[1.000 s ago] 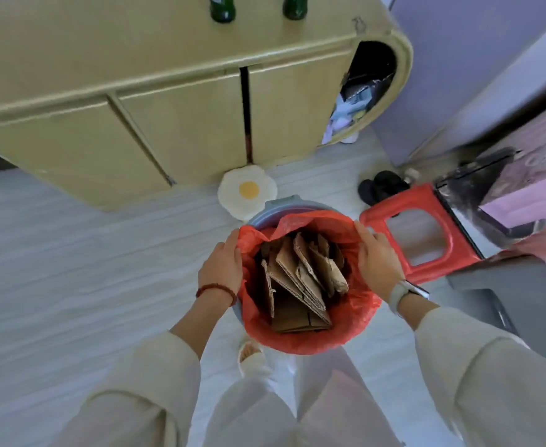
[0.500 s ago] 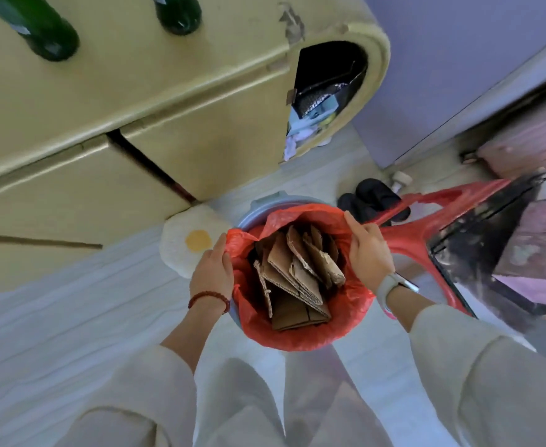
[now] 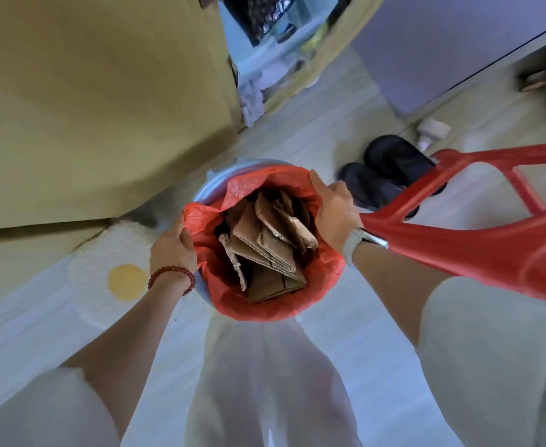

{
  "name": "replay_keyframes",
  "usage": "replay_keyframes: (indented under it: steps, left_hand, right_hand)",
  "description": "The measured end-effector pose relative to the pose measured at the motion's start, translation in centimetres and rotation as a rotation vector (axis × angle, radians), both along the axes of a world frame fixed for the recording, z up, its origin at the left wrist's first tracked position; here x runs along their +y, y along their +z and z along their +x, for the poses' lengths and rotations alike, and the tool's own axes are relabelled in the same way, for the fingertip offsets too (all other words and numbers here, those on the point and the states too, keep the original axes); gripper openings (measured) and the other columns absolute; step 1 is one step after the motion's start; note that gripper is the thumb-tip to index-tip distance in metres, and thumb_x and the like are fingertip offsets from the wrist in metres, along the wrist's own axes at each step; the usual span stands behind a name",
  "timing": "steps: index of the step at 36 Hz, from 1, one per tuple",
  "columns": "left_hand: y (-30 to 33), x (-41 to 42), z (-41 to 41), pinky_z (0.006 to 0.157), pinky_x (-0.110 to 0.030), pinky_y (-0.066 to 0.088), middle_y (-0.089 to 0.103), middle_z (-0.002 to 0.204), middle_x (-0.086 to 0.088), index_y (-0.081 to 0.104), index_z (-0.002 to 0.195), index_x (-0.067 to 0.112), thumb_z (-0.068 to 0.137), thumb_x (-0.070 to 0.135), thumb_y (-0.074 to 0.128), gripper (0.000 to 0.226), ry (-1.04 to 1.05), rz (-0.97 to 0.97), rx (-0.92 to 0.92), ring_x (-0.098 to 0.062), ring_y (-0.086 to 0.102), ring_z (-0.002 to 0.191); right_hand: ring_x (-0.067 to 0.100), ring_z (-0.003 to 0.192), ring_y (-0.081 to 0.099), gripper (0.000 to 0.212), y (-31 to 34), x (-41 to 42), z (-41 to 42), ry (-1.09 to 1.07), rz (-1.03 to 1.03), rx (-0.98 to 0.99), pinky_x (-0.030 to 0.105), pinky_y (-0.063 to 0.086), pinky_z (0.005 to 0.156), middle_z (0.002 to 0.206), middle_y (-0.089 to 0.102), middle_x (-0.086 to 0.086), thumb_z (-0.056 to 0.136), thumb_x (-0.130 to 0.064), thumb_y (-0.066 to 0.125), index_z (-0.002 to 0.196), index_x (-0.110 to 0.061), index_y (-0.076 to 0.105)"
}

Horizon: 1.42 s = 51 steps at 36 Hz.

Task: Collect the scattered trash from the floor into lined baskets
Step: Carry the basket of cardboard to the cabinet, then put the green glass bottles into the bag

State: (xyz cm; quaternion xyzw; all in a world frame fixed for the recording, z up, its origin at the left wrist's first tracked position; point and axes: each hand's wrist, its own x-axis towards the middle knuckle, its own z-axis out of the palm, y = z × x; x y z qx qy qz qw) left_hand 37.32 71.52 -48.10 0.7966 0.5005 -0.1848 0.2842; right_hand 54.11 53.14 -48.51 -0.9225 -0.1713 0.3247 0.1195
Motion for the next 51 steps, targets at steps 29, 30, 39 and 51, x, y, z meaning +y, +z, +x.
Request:
replay_keyframes:
  steps: [29, 30, 39, 51]
  left_hand:
    - [22.5, 2.5, 1.2, 0.098, -0.034, 0.04, 0.057, 0.127, -0.013, 0.055, 0.123, 0.007, 0.091, 0.013, 0.045, 0.033, 0.026, -0.149, -0.214, -0.027, 0.052, 0.117]
    - [24.8, 2.9, 0.8, 0.099, -0.033, 0.041, 0.057, 0.126, -0.013, 0.056, 0.121, 0.007, 0.091, 0.013, 0.046, 0.032, 0.05, -0.139, -0.255, -0.026, 0.053, 0.116]
    - [38.4, 9.3, -2.5, 0.08, -0.02, 0.038, 0.062, 0.11, -0.008, 0.061, 0.109, 0.009, 0.092, 0.016, 0.048, 0.023, 0.201, 0.127, -0.505, -0.02, 0.058, 0.094]
    - [47.2, 23.7, -4.5, 0.114, -0.032, 0.018, 0.015, 0.151, -0.009, 0.012, 0.146, 0.011, 0.071, 0.032, 0.076, 0.101, 0.728, 0.336, -0.813, -0.023, 0.019, 0.139]
  right_hand:
    - [0.032, 0.118, 0.05, 0.034, 24.0, 8.3, -2.7, 0.072, 0.194, 0.248, 0.038, 0.039, 0.101, 0.126, 0.056, 0.017, 0.095, -0.01, 0.037, 0.125, -0.005, 0.054]
    - [0.032, 0.115, 0.052, 0.033, 25.9, 8.9, -3.0, 0.105, 0.198, 0.236, 0.037, 0.04, 0.099, 0.123, 0.058, 0.017, 0.095, -0.01, 0.037, 0.123, -0.005, 0.056]
    - [0.024, 0.078, 0.059, 0.029, 39.9, 17.4, -3.7, 0.156, 0.567, 0.079, 0.038, 0.049, 0.081, 0.092, 0.064, 0.008, 0.093, -0.011, 0.042, 0.117, -0.012, 0.058]
    - [0.027, 0.131, 0.032, 0.086, 50.0, 32.6, -2.8, 0.109, 0.873, -0.168, 0.038, 0.032, 0.104, 0.144, 0.028, 0.012, 0.079, -0.035, 0.068, 0.145, -0.013, 0.018]
